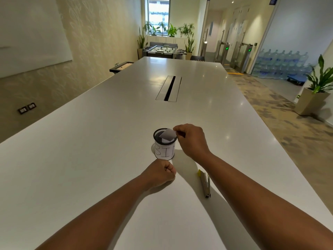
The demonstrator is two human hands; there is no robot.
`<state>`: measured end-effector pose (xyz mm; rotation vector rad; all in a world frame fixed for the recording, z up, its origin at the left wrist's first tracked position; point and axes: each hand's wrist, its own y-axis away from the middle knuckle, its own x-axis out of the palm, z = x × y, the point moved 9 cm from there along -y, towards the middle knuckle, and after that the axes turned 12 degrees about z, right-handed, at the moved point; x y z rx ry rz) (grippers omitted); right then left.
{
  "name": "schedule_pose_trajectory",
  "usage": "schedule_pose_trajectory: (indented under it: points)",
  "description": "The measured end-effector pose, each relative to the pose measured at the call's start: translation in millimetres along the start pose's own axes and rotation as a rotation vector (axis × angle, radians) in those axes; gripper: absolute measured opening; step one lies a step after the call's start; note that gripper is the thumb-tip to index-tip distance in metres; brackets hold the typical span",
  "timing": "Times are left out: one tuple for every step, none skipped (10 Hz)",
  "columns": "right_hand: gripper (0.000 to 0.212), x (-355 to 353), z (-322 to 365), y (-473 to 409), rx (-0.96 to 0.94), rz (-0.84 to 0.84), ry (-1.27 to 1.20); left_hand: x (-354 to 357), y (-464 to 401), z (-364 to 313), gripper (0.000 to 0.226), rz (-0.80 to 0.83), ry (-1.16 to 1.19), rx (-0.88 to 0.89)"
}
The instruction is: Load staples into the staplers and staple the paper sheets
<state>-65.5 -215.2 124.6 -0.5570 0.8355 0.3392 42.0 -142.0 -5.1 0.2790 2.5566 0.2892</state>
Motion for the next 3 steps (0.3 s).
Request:
schedule_pose_trajectory:
  points:
    - [0.025,13.0,-0.9,-4.1,-0.010,0.057,0.019,-1.8,-0.7,2.7,0.011,0.012,0.031,0.008]
    - [0.022,19.8,-7.2,-2.3,0.000,0.074,-0.042,-1.7,-2.5,3.9,0.010,0.044,0.044,0.005]
    - [0.020,17.2,-13.0,-0.9,0.014,0.041,-0.076,-1.0,-2.6,4.4,0.010,0.047,0.094,-0.016]
